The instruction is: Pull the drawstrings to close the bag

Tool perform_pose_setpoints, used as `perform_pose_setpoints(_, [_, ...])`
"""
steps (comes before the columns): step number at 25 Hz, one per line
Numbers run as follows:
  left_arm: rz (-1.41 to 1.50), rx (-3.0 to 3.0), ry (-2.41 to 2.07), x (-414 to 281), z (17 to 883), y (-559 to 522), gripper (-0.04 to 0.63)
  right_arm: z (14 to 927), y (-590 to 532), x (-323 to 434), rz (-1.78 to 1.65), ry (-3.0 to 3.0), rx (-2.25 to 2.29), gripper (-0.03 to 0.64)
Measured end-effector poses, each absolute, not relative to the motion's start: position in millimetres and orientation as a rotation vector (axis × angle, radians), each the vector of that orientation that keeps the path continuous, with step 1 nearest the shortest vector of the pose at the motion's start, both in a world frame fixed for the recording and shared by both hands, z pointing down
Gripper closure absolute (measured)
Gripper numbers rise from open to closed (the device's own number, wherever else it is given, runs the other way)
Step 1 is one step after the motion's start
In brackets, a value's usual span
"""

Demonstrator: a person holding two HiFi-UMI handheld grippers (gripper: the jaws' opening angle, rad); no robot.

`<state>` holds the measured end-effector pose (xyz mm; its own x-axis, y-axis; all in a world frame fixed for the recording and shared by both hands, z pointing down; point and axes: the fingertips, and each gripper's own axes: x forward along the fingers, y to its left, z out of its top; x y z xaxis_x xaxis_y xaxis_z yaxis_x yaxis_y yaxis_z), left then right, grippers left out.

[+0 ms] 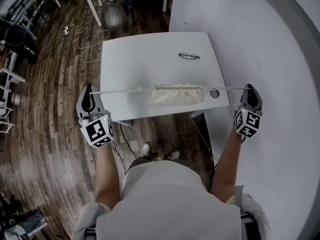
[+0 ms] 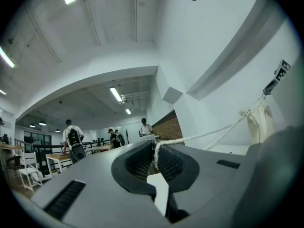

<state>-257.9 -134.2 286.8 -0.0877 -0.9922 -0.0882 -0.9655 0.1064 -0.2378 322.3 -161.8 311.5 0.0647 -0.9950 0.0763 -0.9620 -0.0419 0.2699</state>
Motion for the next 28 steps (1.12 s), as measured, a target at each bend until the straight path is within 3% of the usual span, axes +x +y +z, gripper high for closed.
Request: perform_pose_setpoints(28, [-0.053, -2.038, 2.227, -278, 302, -140, 0.577, 316, -148, 337, -0.201, -1.958, 2.106, 0.574])
